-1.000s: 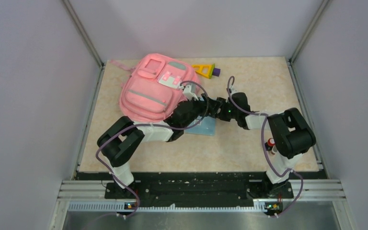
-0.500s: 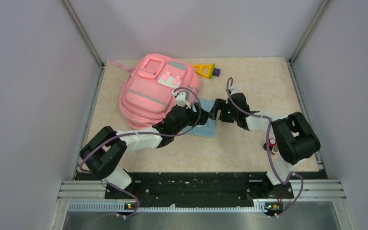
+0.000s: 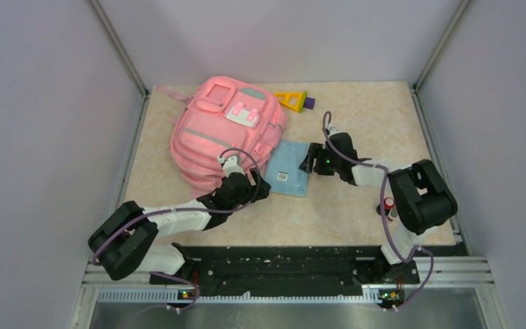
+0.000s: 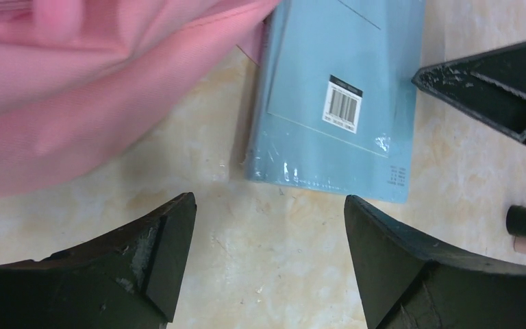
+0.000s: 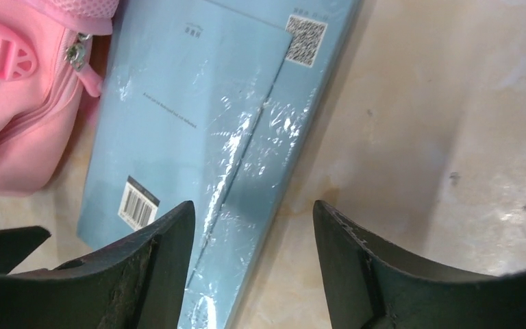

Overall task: Pack the student bag
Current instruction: Pick up the stationery from the center of the board, then adjust the student bag at the center of the board, then place the stationery in the student bag.

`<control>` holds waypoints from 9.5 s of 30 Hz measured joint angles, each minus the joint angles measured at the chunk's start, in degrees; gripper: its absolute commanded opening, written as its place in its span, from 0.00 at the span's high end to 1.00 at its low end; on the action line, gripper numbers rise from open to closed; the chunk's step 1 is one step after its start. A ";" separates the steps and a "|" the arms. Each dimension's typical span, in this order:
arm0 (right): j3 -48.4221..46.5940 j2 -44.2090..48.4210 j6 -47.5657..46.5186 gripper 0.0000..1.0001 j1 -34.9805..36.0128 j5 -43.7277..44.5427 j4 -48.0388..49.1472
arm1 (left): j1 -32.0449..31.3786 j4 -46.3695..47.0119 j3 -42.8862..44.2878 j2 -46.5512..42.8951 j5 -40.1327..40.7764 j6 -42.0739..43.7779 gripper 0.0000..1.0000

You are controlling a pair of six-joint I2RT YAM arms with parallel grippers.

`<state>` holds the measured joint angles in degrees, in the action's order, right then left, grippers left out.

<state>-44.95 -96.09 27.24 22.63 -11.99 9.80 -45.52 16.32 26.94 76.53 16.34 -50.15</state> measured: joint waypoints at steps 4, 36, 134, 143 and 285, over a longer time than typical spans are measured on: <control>1.29 -0.42 1.92 0.44 0.63 -2.10 2.64 | 2.36 1.66 -1.64 -0.20 -1.75 -1.40 0.16; 4.96 -1.55 7.21 0.51 0.90 -1.31 11.58 | 7.39 32.89 -5.01 14.93 -21.24 -10.36 0.23; -1.36 35.39 -4.76 1.00 -7.37 -60.41 -17.94 | 8.41 -25.07 7.17 -40.06 -49.22 16.04 0.54; -6.12 35.93 -7.02 1.00 -7.06 -34.36 -27.89 | 8.63 -29.81 8.33 -39.30 -14.78 23.15 0.28; 13.84 52.65 18.10 1.00 -7.06 -5.01 -14.14 | 3.80 -17.22 35.28 11.23 19.21 69.07 1.00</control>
<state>-31.11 -43.44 45.34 15.57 -16.99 -4.34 -41.71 -0.91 62.22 87.77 35.55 18.92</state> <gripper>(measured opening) 0.149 0.022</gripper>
